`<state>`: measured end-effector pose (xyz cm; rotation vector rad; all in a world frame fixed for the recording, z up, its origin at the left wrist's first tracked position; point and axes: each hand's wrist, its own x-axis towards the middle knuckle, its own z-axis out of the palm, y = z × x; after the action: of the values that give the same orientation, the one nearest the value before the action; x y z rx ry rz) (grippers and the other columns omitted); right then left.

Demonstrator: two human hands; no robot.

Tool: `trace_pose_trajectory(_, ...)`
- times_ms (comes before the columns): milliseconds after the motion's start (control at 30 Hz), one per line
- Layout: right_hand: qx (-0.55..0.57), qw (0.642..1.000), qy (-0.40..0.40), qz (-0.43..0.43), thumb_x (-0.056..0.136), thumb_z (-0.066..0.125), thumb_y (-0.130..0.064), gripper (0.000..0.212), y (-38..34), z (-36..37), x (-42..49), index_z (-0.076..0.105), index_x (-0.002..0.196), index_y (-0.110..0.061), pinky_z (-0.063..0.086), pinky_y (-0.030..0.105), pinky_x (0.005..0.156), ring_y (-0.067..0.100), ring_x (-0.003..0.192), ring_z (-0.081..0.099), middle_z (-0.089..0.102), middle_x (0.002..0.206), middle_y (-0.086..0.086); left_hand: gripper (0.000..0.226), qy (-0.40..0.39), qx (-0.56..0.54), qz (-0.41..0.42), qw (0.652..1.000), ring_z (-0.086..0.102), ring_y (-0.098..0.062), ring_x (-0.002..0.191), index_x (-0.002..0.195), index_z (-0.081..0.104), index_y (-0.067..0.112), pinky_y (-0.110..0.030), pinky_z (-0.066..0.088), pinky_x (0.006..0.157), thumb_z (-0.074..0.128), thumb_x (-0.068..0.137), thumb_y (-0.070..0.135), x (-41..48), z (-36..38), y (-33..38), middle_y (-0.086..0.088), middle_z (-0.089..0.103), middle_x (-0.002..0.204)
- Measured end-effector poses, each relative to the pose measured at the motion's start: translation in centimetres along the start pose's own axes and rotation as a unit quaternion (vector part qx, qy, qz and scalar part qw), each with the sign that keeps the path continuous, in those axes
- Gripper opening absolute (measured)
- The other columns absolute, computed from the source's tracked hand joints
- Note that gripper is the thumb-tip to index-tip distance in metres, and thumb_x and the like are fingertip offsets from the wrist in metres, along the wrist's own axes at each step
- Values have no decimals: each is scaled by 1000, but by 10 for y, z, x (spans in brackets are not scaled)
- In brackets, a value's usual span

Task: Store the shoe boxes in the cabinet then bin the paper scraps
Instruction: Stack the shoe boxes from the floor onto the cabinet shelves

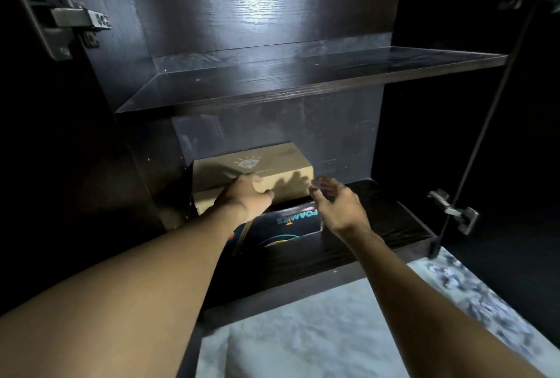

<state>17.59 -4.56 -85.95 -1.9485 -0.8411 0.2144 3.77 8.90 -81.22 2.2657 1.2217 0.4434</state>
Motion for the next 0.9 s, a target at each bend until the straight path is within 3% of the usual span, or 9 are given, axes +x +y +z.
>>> trace_pose_trajectory(100, -56, 998, 8, 15, 91, 59, -52, 45, 3, -38, -27, 61, 130, -29, 48, 36, 102, 19, 119, 62, 69, 126, -3, 33, -23, -33, 31, 999, 62, -24, 100, 116, 62, 28, -27, 47, 86, 64, 85, 38, -25, 8, 28, -2, 66, 108)
trace_pose_trajectory(200, -104, 994, 34, 28, 92, 58, -50, 44, 5, -76, -62, 60, 132, -31, 48, 37, 102, 18, 121, 62, 68, 128, -5, 14, -39, -53, 78, 995, 63, -22, 97, 93, 64, 30, -31, 51, 87, 64, 80, 37, -54, 20, 54, 2, 69, 101)
trace_pose_trajectory(333, -132, 986, 76, 73, 94, 56, -47, 42, 9, -122, -119, 60, 132, -28, 48, 35, 101, 16, 121, 61, 67, 128, -5, 31, -112, -72, 135, 982, 64, -19, 98, 106, 68, 28, -31, 51, 91, 65, 77, 40, -92, 45, 85, 3, 71, 103)
trace_pose_trajectory(433, -179, 970, 115, 115, 94, 52, -52, 41, 13, -156, -167, 59, 131, -34, 51, 36, 97, 15, 117, 62, 68, 125, -9, 19, -193, -106, 197, 955, 61, -15, 87, 104, 67, 20, -24, 46, 78, 65, 87, 28, -125, 66, 113, 5, 65, 88)
trace_pose_trajectory(567, -219, 946, 173, 167, 93, 52, -53, 40, 22, -194, -247, 62, 127, -32, 52, 36, 95, 14, 113, 65, 69, 123, -7, 2, -266, -164, 260, 914, 55, 0, 57, 90, 66, 14, -13, 44, 54, 64, 89, 15, -180, 92, 153, 3, 58, 71)
trace_pose_trajectory(600, -216, 939, 191, 186, 94, 52, -52, 41, 25, -203, -270, 61, 127, -30, 51, 36, 96, 14, 113, 65, 68, 123, -6, 3, -283, -177, 262, 906, 55, -2, 57, 89, 66, 14, -10, 42, 51, 64, 89, 15, -195, 98, 161, 2, 59, 70)
trace_pose_trajectory(767, -210, 909, 222, 285, 93, 51, -56, 47, 40, -231, -374, 60, 130, -28, 51, 38, 97, 17, 112, 66, 68, 125, -3, 12, -373, -188, 286, 862, 59, -7, 78, 92, 71, 22, -17, 43, 64, 63, 88, 30, -273, 127, 176, 8, 67, 85)
trace_pose_trajectory(900, -182, 884, 265, 338, 96, 52, -50, 38, 62, -239, -447, 63, 125, -28, 51, 38, 95, 19, 110, 65, 69, 120, 0, 20, -438, -162, 274, 841, 60, -14, 85, 100, 71, 23, -20, 43, 62, 64, 86, 36, -336, 164, 172, 3, 67, 97)
